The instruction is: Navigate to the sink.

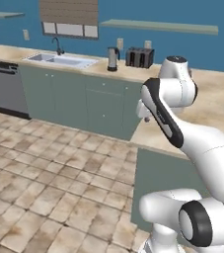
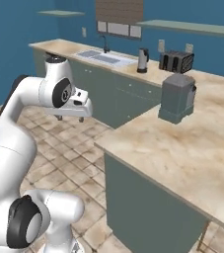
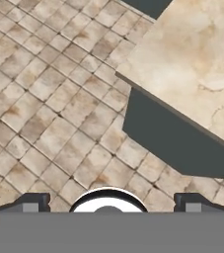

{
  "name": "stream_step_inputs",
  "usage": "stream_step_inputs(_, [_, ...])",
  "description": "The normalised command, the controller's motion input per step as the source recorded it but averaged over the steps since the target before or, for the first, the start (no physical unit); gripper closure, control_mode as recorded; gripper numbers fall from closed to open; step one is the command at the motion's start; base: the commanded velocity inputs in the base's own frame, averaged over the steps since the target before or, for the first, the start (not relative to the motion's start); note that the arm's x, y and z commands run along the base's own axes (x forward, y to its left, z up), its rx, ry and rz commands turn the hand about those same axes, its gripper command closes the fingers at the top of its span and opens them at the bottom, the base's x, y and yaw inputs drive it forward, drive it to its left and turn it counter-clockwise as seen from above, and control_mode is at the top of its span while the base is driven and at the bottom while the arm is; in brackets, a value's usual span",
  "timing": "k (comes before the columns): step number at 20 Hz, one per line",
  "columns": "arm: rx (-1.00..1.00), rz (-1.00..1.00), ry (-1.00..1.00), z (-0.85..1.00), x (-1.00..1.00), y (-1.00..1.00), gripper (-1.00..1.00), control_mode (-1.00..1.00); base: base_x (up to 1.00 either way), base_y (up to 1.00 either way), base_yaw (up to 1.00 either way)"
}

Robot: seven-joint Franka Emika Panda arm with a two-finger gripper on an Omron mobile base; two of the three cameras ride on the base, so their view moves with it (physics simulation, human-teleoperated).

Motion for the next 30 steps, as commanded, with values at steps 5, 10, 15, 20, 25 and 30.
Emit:
stream_step_inputs(5, [0.00,0.00,0.00,0.00,0.00,0.00,-1.00,1.00,0.76,1.00,-0.09])
stream_step_inputs(10, [0.00,0.00,0.00,0.00,0.00,0.00,-1.00,1.00,0.84,1.00,-0.12])
stream_step_inputs(15, [0.00,0.00,0.00,0.00,0.00,0.00,-1.00,1.00,0.92,1.00,-0.17])
stream_step_inputs(20, [0.00,0.00,0.00,0.00,0.00,0.00,-1.00,1.00,0.98,1.00,-0.24])
stream_step_inputs(25, [0.00,0.00,0.00,0.00,0.00,0.00,-1.00,1.00,1.00,1.00,-0.31])
stream_step_inputs(30, [0.00,0.00,0.00,0.00,0.00,0.00,-1.00,1.00,1.00,1.00,-0.34])
